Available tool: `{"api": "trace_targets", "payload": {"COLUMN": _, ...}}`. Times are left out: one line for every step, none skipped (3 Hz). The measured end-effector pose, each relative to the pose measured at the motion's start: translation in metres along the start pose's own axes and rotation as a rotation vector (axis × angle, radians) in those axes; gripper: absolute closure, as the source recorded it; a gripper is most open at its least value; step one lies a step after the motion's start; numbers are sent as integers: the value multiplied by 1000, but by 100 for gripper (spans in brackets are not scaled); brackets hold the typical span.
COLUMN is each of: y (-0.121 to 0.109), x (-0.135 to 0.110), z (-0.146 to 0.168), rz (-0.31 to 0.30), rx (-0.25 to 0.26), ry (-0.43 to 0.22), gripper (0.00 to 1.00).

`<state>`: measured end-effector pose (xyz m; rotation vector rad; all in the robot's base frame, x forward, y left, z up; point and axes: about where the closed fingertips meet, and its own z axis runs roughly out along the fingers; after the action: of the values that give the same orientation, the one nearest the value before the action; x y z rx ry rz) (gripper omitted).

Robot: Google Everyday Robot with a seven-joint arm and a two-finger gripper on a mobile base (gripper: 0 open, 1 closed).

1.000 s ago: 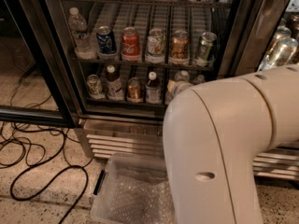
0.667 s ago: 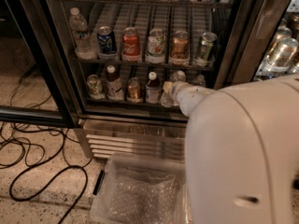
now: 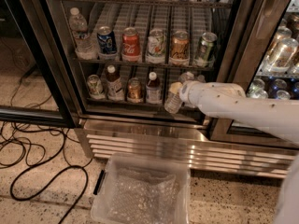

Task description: Pick water bottle from bottom shelf of fridge

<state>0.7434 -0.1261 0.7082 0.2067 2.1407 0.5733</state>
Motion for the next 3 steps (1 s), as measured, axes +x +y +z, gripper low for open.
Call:
{"api": "trace_targets", "payload": {"y": -9, "x": 8, "z": -13, "rz": 33, "rx": 1, "ry": 21, "gripper": 100}}
{"api": "trace_targets", "payload": {"y": -15, "x": 8, "z": -10, "rz": 67, "rx": -3, "ry": 22, "gripper": 100}}
{"api": "trace_targets", "payload": {"y": -5, "x": 20, "z": -11, "rz": 106, "rx": -29, "ry": 63, "gripper": 100}}
